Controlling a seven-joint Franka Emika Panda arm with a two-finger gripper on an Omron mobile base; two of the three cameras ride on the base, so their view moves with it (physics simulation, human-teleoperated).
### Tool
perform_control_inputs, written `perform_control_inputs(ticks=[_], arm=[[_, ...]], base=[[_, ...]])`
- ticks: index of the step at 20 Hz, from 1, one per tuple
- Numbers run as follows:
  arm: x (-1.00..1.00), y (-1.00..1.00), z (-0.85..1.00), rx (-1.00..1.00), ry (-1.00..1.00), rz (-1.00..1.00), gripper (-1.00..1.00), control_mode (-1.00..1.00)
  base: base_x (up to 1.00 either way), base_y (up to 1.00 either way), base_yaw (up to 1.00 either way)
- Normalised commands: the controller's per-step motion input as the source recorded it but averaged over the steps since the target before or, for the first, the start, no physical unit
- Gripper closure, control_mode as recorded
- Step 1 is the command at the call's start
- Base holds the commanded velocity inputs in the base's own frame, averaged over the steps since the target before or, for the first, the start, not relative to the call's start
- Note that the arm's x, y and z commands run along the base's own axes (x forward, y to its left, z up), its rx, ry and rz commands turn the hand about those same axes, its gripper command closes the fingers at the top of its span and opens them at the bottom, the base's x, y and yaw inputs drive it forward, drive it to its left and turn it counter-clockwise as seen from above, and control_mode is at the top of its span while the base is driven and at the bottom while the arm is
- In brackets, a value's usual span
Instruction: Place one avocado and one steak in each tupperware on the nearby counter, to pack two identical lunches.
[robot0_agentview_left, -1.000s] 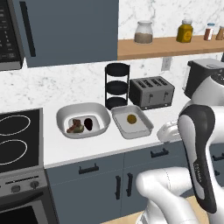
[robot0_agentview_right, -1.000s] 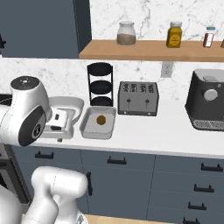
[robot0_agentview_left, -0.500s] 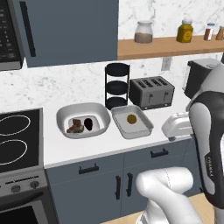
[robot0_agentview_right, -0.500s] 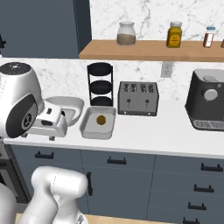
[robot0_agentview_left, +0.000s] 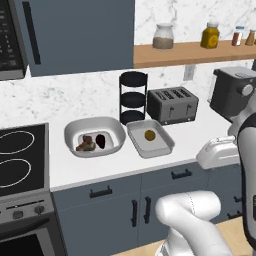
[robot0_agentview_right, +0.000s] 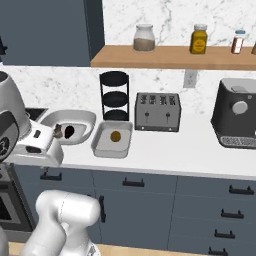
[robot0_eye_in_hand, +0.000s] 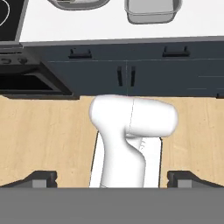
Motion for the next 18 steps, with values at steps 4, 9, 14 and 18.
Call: perform_control_inputs(ticks=[4, 9, 14, 18], arm=[[0.00, 0.00, 0.00, 0.00, 0.00, 0.00, -1.00, 1.00], [0.00, 0.00, 0.00, 0.00, 0.00, 0.00, -1.00, 1.00], [0.00, 0.00, 0.00, 0.00, 0.00, 0.00, -1.00, 1.00], [0.00, 0.00, 0.00, 0.00, 0.00, 0.00, -1.00, 1.00]], base=[[0.00, -0.01, 0.00], [-0.47, -0.23, 0.00], [-0.74, -0.54, 0.04], [-0.10, -1.00, 0.19]])
